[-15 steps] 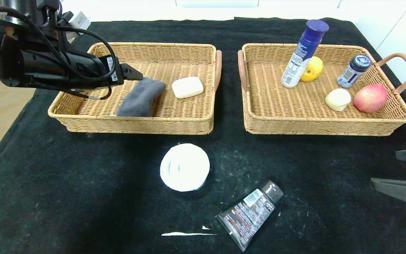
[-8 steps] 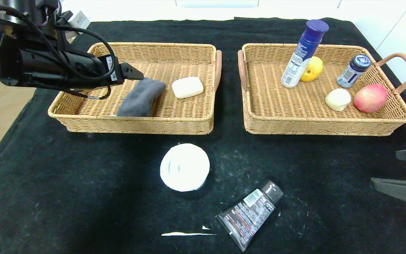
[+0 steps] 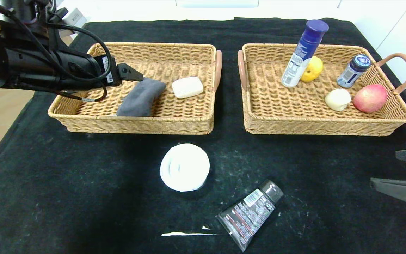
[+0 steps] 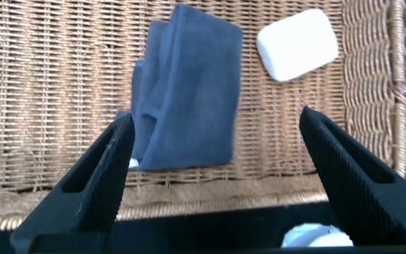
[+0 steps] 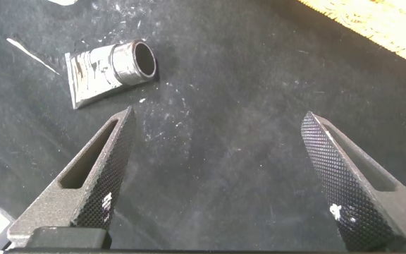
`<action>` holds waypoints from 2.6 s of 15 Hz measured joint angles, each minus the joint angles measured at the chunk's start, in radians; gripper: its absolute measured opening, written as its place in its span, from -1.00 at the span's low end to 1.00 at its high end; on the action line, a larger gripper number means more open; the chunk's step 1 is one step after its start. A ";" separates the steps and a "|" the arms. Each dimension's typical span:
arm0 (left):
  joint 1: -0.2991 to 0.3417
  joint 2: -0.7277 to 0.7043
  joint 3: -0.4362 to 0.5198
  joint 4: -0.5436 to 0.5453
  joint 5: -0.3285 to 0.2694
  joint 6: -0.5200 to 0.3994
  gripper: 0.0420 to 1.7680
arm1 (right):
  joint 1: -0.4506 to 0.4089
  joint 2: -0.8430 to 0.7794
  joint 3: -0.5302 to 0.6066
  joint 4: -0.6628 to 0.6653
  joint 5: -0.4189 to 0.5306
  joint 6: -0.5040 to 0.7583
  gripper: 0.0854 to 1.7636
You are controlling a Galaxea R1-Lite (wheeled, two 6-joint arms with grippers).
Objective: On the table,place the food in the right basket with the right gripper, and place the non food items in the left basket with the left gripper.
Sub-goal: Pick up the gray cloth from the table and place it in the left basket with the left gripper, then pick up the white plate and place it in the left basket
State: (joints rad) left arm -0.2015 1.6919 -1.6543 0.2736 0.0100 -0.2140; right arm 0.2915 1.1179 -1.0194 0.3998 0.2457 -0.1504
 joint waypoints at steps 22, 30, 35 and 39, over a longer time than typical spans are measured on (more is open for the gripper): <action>-0.273 -0.058 0.052 0.535 0.079 0.087 0.94 | 0.001 0.017 0.008 -0.002 -0.004 0.000 0.94; -0.317 0.053 0.030 0.534 0.091 0.037 0.94 | 0.001 0.018 0.008 -0.001 -0.004 0.000 0.94; -0.341 0.094 0.001 0.535 0.116 0.000 0.94 | 0.001 0.016 0.008 -0.002 -0.004 0.000 0.94; -0.357 0.127 -0.019 0.536 0.143 -0.031 0.94 | 0.001 0.013 0.007 -0.003 -0.004 0.000 0.94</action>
State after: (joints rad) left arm -0.5585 1.8194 -1.6736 0.8096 0.1528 -0.2447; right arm 0.2928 1.1311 -1.0121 0.3964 0.2413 -0.1509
